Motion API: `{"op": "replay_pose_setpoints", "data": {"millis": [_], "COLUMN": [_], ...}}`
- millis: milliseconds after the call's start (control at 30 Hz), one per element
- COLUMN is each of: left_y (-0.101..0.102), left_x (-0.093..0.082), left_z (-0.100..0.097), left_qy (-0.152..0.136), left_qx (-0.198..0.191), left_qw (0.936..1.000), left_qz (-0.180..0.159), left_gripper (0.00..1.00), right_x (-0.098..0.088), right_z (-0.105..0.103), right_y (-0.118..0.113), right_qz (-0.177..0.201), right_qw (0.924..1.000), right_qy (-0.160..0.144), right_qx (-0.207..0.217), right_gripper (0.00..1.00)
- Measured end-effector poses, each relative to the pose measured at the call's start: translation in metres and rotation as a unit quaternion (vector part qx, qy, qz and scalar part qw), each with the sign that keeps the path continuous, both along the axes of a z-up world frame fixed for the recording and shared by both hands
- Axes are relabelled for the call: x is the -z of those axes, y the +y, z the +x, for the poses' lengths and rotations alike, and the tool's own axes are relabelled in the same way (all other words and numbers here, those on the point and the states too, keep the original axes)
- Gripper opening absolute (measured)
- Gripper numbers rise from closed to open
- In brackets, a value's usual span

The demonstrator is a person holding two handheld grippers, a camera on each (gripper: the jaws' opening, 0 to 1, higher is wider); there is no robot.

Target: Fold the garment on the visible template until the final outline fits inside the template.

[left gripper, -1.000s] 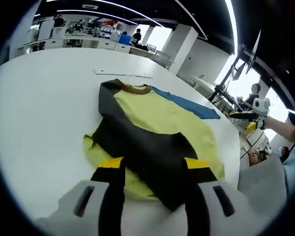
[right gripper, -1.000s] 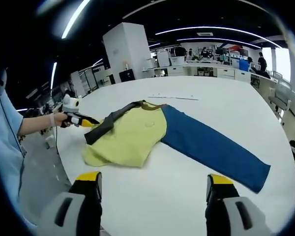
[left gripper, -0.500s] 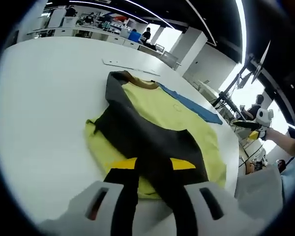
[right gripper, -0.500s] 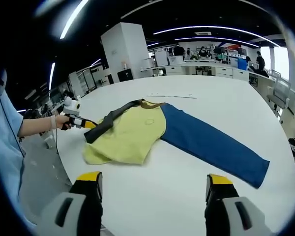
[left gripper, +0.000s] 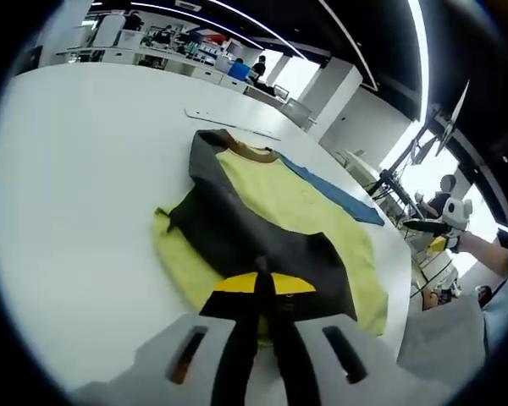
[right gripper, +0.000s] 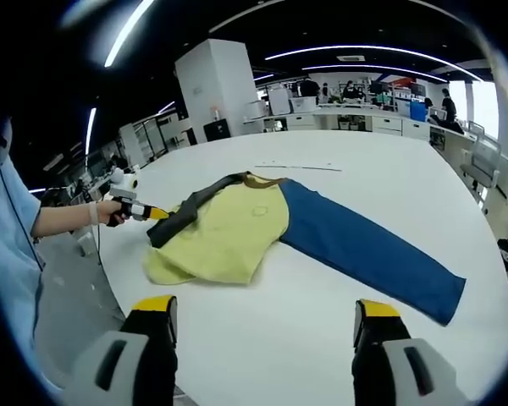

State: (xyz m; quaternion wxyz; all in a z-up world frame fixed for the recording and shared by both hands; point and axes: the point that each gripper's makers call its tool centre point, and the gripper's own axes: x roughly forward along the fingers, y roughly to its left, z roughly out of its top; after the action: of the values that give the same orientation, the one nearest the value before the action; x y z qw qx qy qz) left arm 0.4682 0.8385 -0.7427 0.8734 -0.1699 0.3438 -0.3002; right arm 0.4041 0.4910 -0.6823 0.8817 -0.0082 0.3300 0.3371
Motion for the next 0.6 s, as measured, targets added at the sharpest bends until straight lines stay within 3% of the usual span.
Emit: {"op": "replay_pose_setpoints", "data": {"millis": [233, 600], "left_y": [0.017, 0.088], "left_x": [-0.020, -0.046], "left_z": [0.004, 0.003], "left_qy": [-0.024, -0.052], "left_qx": [-0.017, -0.061], "left_qw": [0.9996, 0.9963], "left_qz": [-0.005, 0.032], "left_gripper": [0.00, 0.00], "right_x": [-0.005, -0.008], "right_z": [0.002, 0.005], "right_y": [0.002, 0.022], "right_qz": [-0.005, -0.008], "right_qw": [0.9999, 0.9996], "right_qy": [-0.014, -0.022], "right_qx": [-0.006, -0.016], "right_gripper": [0.86, 0.86]}}
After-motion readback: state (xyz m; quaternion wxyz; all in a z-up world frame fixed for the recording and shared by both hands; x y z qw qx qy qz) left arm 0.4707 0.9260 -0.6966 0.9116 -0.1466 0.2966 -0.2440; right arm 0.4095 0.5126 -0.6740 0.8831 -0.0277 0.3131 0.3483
